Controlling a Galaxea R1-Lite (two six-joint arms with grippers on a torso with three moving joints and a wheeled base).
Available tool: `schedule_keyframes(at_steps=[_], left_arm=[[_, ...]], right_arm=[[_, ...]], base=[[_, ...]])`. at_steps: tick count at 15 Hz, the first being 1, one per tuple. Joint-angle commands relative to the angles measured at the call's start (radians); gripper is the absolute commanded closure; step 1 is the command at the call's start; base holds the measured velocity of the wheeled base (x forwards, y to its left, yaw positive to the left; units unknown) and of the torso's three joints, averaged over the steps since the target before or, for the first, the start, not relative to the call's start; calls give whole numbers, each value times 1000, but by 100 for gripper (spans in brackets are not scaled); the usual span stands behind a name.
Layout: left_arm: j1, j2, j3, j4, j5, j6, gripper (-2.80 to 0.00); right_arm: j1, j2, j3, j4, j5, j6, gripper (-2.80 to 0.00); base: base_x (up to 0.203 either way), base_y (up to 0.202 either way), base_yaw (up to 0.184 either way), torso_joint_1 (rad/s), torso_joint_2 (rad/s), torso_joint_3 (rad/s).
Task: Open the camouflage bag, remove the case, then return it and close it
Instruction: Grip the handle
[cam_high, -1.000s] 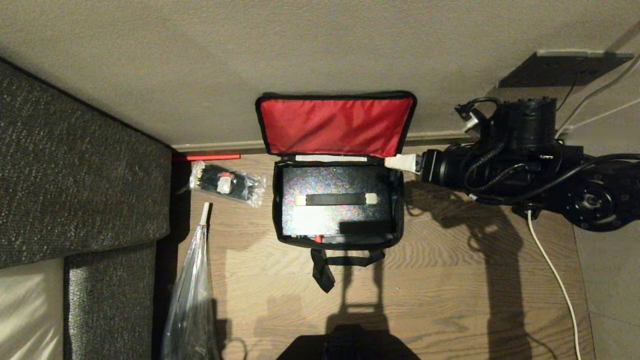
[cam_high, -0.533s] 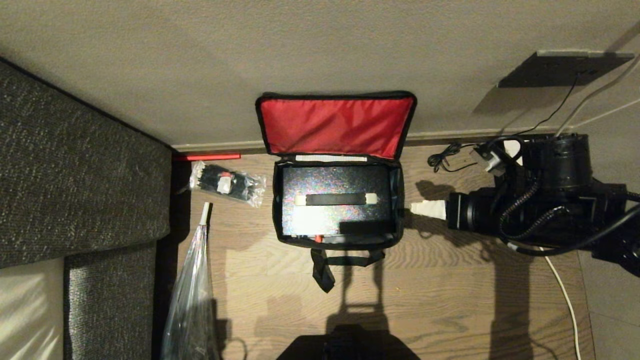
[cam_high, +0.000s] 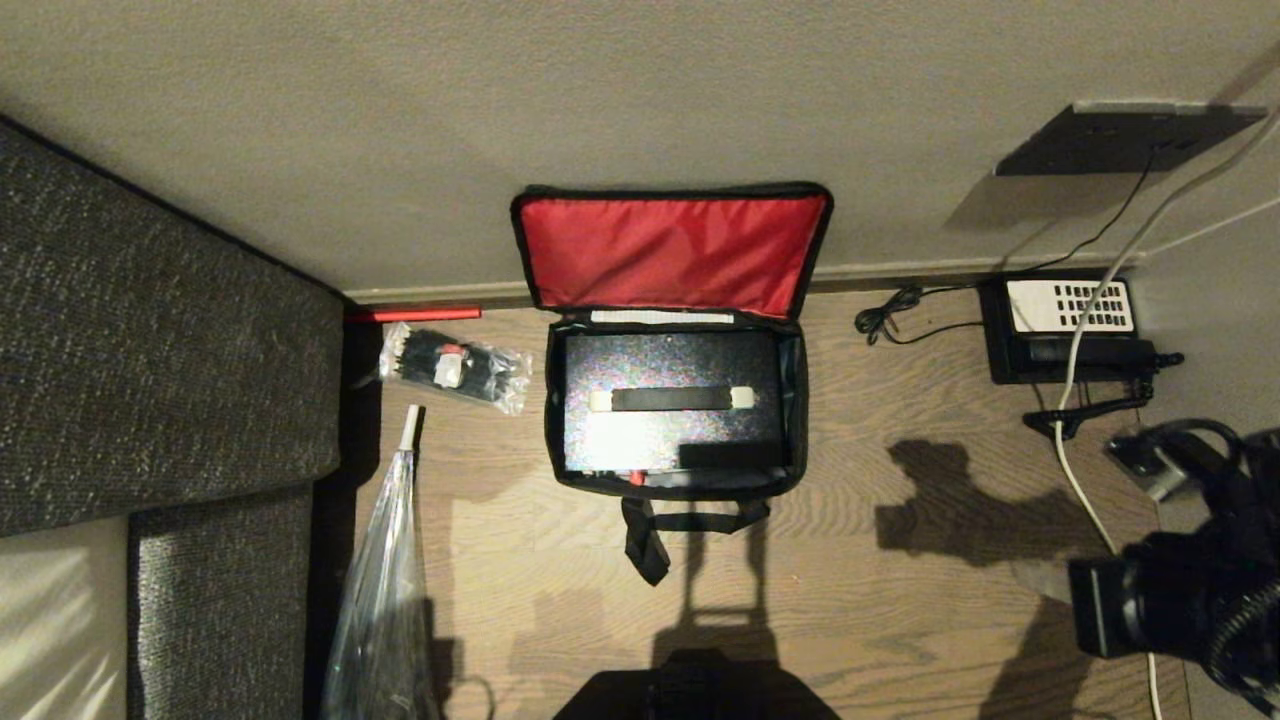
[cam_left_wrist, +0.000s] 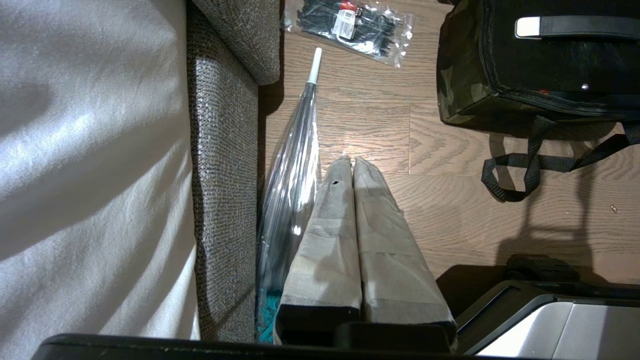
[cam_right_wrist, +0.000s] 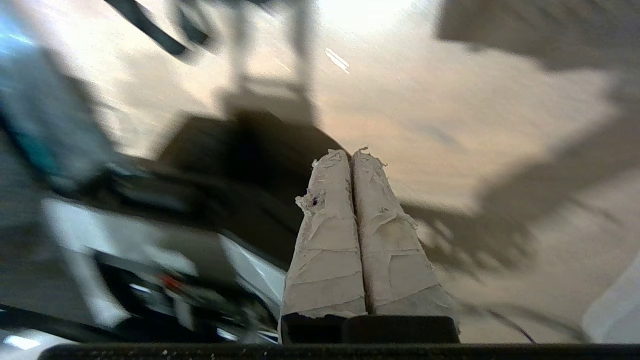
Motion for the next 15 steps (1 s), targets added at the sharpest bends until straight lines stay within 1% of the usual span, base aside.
schedule_keyframes(at_steps=[1, 2, 4, 6, 7, 9, 10, 12, 14, 15], left_arm=[[0, 0, 2, -1, 1, 0, 0], [0, 0, 2, -1, 1, 0, 0], [0, 0, 2, -1, 1, 0, 0], [0, 0, 2, -1, 1, 0, 0], [0, 0, 2, -1, 1, 0, 0], [0, 0, 2, -1, 1, 0, 0], [0, 0, 2, -1, 1, 0, 0], [0, 0, 2, -1, 1, 0, 0], [0, 0, 2, -1, 1, 0, 0], [0, 0, 2, -1, 1, 0, 0]], right_arm=[[-21, -276, 127, 49, -45, -39, 0], [-51, -366, 177, 79, -58, -93, 0], [-145, -556, 282, 131, -76, -217, 0], [-211, -689, 351, 175, -76, -282, 0], [-228, -747, 374, 183, -57, -301, 0], [-252, -857, 397, 182, 10, -324, 0], [-265, -927, 401, 185, 22, -331, 0], [-290, -1047, 406, 189, 36, -328, 0], [-305, -1181, 401, 223, 39, -321, 0], [-311, -1221, 407, 213, 38, -311, 0]], base=[[0, 0, 0, 0, 0, 0], [0, 0, 0, 0, 0, 0], [0, 0, 0, 0, 0, 0], [0, 0, 0, 0, 0, 0], [0, 0, 0, 0, 0, 0], [0, 0, 0, 0, 0, 0], [0, 0, 0, 0, 0, 0], [0, 0, 0, 0, 0, 0], [0, 0, 0, 0, 0, 0], [0, 0, 0, 0, 0, 0]])
